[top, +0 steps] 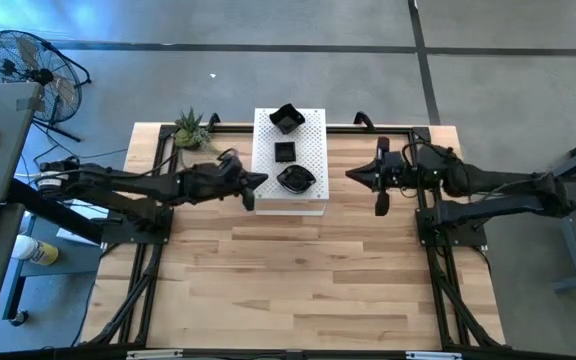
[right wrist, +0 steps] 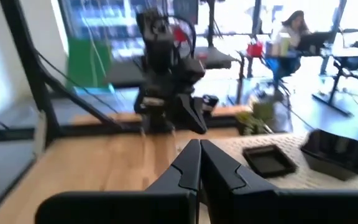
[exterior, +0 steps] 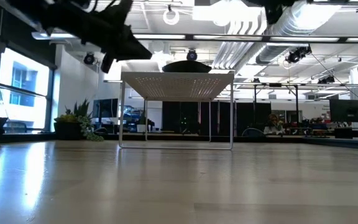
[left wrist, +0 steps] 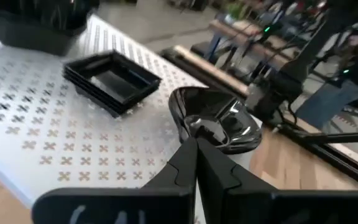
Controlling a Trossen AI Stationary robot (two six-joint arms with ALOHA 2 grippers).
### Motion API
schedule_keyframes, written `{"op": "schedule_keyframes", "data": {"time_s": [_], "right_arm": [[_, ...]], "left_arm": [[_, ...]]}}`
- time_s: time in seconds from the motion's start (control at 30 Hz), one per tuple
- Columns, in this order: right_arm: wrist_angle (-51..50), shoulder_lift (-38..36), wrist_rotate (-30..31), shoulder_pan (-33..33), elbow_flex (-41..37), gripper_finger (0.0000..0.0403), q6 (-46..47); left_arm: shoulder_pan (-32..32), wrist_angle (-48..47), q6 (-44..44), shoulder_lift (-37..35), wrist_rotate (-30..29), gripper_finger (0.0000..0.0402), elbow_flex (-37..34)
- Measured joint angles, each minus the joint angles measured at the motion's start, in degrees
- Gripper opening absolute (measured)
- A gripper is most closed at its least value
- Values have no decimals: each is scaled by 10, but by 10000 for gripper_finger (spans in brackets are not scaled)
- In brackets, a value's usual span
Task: Pick & Place Mini shaped plates
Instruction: Return to home position
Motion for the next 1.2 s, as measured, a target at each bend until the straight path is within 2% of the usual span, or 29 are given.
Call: {"op": "schedule_keyframes", "data": {"time_s": [0.07, 0.17, 0.3, 0.4, 0.57, 0.7, 0.87, 1.03, 1.2], "right_arm": [[79, -6, -43, -29, -47, 1, 20], [169, -22, -85, -67, -112, 1, 52], [226, -55, -79, -95, -171, 1, 74], [231, -84, -51, -105, -196, 2, 70], [225, -107, -6, -110, -230, 10, 70], [226, -106, -1, -110, -254, 10, 73], [239, -111, 32, -110, -265, 11, 55], [244, -146, 34, -112, -285, 12, 22], [250, -225, 28, -114, -335, 12, 24]], "left_arm": [[0, 49, 31, -21, 3, 0, -41], [0, 70, 62, -58, 19, 0, -78], [0, 22, 92, -111, 18, 0, -93], [0, -16, 104, -140, 15, 0, -92], [0, -23, 102, -149, 18, 1, -92], [0, -19, 95, -141, 18, 1, -92], [0, -19, 124, -143, -41, 1, -95], [0, -4, 137, -190, -21, 1, -145], [0, 4, 162, -280, -14, 1, -205]]}}
